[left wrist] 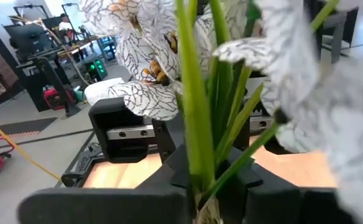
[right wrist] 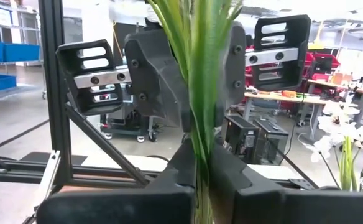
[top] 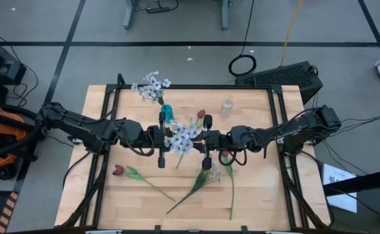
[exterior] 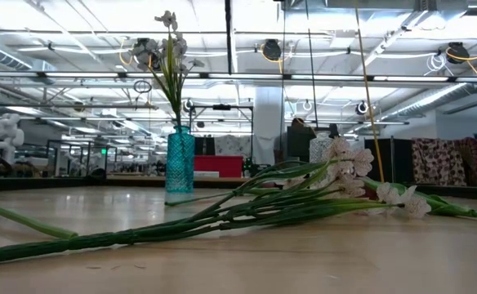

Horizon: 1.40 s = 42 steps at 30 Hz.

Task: Sort flowers into vase by color
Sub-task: Put the top white flowers into the blue vase

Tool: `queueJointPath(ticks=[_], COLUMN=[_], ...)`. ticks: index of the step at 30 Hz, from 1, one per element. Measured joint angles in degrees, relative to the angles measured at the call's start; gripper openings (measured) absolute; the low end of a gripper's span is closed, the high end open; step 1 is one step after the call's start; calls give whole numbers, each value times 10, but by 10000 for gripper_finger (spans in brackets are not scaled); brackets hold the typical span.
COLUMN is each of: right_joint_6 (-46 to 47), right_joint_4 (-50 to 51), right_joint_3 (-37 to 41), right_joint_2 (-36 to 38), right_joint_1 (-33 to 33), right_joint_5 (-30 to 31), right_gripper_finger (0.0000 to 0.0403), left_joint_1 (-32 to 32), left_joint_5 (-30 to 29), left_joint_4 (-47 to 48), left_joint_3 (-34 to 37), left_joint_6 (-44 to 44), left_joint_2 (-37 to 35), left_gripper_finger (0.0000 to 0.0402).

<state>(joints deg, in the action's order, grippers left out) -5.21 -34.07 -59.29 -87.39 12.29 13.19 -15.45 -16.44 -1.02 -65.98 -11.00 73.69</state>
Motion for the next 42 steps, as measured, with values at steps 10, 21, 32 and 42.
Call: queueJointPath(ticks=[10,21,32,42], right_joint_6=[14,-1,15,26], right_joint_4=[22,28,-225,-310], right_joint_3=[0,0,0,0], right_joint_2=[0,65,13,-47], right_joint_1=[-17,-26,-65,-67], right_joint_5=[1,2,-29,-51], right_gripper_finger=[3,2,6,8], left_joint_1=[-15,-31,-31,-24], left_joint_5=[-19,-97,-109,-166], left_joint_4=[27,234,192,201], left_joint_3=[0,-1,0,0], left_joint_6=[0,108,132,149], left_joint_2=[-32,-114,-49,-31], left_gripper_finger=[237,274,274,273])
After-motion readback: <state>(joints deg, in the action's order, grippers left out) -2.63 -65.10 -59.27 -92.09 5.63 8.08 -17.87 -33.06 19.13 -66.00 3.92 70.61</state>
